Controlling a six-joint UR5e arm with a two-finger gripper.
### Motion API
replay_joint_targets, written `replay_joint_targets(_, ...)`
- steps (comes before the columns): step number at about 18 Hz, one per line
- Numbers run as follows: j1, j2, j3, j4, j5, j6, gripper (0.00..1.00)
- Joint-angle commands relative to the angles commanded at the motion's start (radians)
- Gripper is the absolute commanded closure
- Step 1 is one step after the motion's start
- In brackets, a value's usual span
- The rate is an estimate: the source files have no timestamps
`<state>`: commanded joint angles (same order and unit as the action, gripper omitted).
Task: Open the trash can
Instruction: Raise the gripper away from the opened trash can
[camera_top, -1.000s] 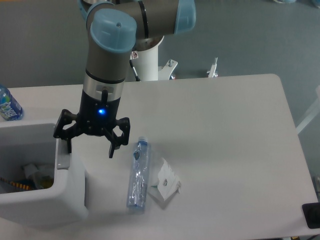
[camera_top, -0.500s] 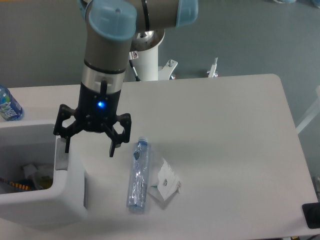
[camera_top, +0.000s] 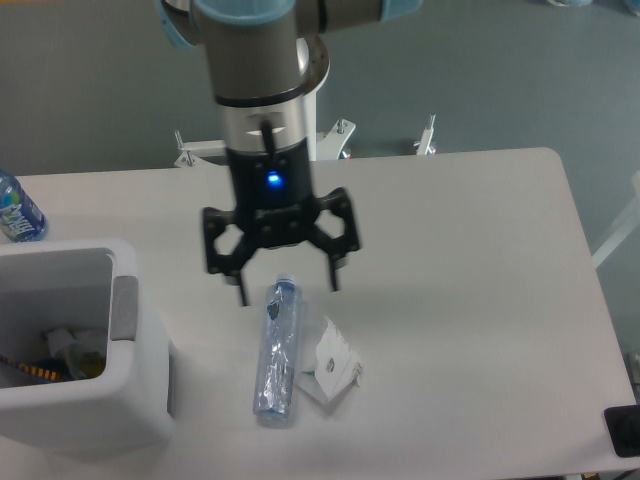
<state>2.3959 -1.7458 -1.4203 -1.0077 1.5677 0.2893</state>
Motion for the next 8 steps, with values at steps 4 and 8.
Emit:
replay_joint_targets(4, 0.087, 0.078, -0.090, -0.041, 0.000, 0.291, 0.00)
replay_joint_targets(8, 0.147, 0.129, -0.158, -0.043, 0.000, 0.479, 0.00)
